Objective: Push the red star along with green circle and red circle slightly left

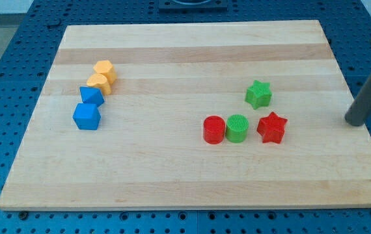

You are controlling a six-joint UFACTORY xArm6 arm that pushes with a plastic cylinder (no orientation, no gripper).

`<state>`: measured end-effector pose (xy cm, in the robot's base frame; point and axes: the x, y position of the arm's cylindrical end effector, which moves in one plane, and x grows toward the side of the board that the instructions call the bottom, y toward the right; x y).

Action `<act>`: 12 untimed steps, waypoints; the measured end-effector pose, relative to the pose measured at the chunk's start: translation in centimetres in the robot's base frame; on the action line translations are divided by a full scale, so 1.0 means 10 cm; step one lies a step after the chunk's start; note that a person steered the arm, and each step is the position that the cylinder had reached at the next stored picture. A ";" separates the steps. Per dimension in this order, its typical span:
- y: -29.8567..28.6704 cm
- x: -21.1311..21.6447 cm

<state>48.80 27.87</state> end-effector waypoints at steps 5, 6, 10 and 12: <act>-0.19 0.48; -0.28 0.50; -0.98 0.29; -1.27 0.07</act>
<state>49.52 15.22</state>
